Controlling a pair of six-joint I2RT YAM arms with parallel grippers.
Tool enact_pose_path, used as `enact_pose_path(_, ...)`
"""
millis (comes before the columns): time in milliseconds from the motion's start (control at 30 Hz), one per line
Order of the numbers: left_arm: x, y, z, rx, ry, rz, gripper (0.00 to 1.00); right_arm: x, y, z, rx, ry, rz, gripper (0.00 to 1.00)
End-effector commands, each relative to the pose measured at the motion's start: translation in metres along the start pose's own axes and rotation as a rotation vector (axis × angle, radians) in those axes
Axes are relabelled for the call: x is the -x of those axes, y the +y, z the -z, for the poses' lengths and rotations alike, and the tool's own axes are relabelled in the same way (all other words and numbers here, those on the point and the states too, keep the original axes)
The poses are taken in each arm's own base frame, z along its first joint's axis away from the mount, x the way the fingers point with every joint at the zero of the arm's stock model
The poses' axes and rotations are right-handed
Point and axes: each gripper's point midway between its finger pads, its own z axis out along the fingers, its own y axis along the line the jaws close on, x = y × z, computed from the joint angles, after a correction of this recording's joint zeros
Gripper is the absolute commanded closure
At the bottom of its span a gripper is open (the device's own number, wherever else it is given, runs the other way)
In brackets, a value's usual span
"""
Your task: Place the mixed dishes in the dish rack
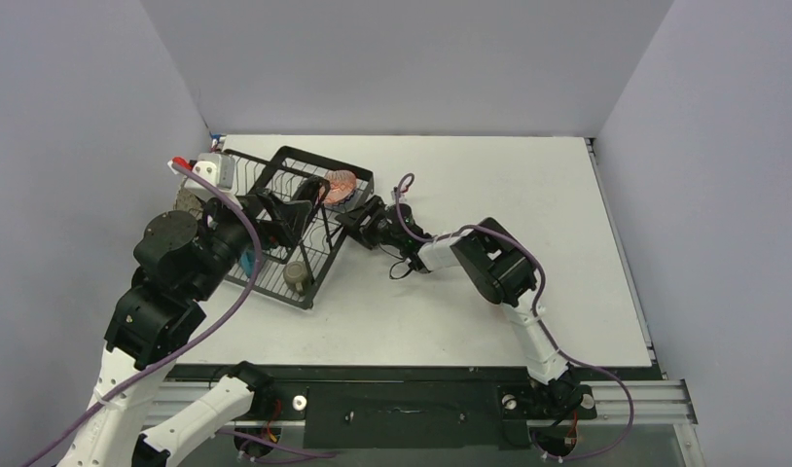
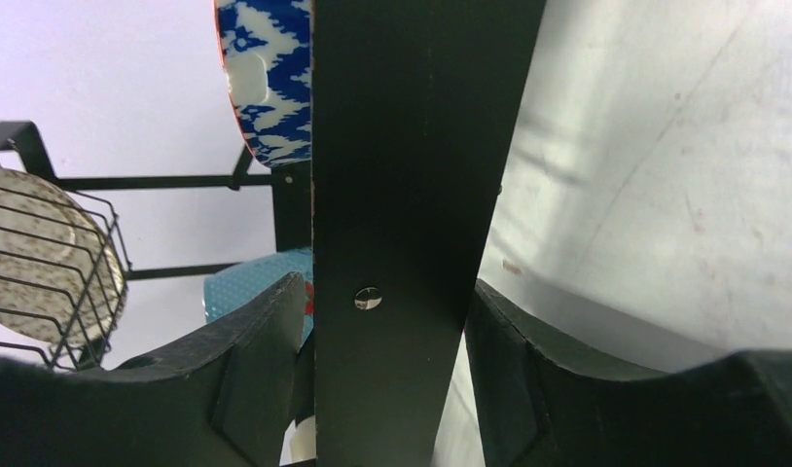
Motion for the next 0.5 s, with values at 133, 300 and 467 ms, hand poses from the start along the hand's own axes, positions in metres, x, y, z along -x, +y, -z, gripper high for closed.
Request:
enact_pose_path(133, 0.020, -0.007, 0.006, -0.033, -0.070, -0.028, 0.13, -0.013, 0.011, 0.041, -0.141, 0.097, 0.346, 0.51)
enact_pose_path(300, 0.018, -0.006, 0.007, -0.033, -0.066, -0.036, 0.13, 0.013, -0.001, 0.069, -0.338, 0.101, 0.539, 0.37)
enact_pose_path(467, 0.016, -0.007, 0.008, -0.040, -0.062, -0.041, 0.13, 0.036, -0.010, 0.098, -0.511, 0.094, 0.668, 0.31)
